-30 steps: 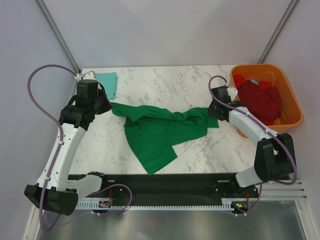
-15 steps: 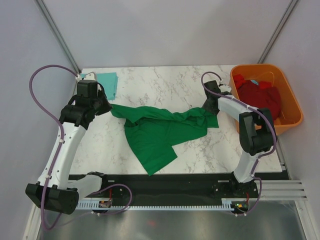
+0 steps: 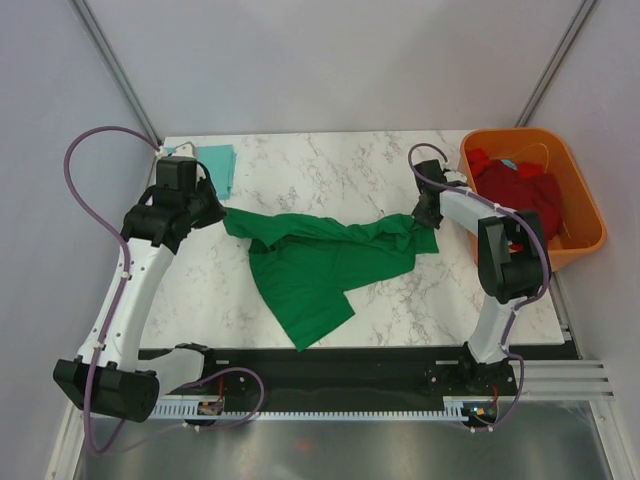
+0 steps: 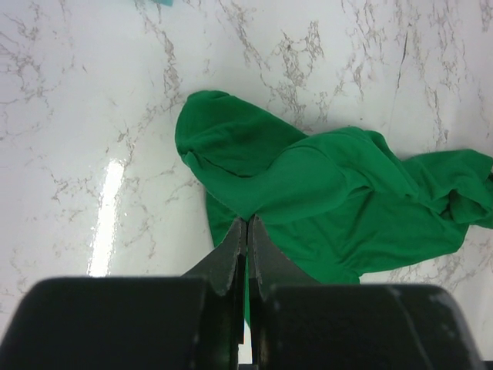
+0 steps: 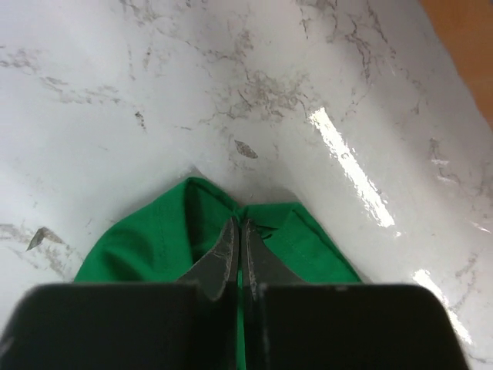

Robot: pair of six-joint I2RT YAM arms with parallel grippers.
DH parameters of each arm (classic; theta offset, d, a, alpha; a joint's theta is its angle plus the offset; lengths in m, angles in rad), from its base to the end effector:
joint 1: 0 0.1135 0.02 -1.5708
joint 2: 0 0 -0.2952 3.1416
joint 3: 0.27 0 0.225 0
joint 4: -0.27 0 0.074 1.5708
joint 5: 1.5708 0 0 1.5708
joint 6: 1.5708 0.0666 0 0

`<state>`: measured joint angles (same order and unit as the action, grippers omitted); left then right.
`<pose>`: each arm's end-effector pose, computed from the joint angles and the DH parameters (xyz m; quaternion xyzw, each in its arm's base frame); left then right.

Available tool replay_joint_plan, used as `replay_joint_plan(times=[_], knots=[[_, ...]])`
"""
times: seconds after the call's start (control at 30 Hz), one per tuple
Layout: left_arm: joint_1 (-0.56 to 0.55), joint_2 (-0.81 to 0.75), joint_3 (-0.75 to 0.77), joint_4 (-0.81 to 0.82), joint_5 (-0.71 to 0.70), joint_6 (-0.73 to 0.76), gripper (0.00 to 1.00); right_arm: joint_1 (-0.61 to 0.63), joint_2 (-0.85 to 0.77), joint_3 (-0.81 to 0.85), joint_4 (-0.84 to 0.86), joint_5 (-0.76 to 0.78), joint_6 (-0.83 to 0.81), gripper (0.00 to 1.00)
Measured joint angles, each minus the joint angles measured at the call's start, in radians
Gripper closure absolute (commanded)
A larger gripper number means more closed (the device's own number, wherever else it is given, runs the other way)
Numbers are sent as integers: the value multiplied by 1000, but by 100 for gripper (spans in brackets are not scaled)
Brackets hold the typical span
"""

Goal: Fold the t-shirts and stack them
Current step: Flatten the tshirt out

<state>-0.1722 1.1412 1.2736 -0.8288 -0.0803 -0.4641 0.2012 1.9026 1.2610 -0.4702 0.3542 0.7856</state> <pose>0.2096 -0.0310 0.3799 -0.1485 0.8931 -0.0978 0.4132 0.3831 0.0546 0.1886 0.3145 0.9064 -0.0450 0.2785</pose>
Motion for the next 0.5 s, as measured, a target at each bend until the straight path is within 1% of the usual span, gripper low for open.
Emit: replay_joint_plan(times=[0.07,0.13,0.2,0.3,0.37,0.43,0.5], knots=[[2,13,31,-14,-19,6,98,-2,-20,10,-15,-2,-16,100],[5,29,87,-21,-49,14,98,-2,-77,19,-40,2,-38,100],[8,37,171,-37,-83,25,98,-2,-161,19,-65,6,-60,100],[13,23,224,-33,-108,34,98,-3,-329,10,-93,19,-98,100],[14,3,215,-36,-113,38,98,-5,-436,-30,-99,30,-122,100],[14,-18,177,-38,-122,45,98,-7,-547,-116,-106,49,-142,100],[14,-33,122,-42,-128,51,98,-10,-605,-197,-121,65,-156,99]])
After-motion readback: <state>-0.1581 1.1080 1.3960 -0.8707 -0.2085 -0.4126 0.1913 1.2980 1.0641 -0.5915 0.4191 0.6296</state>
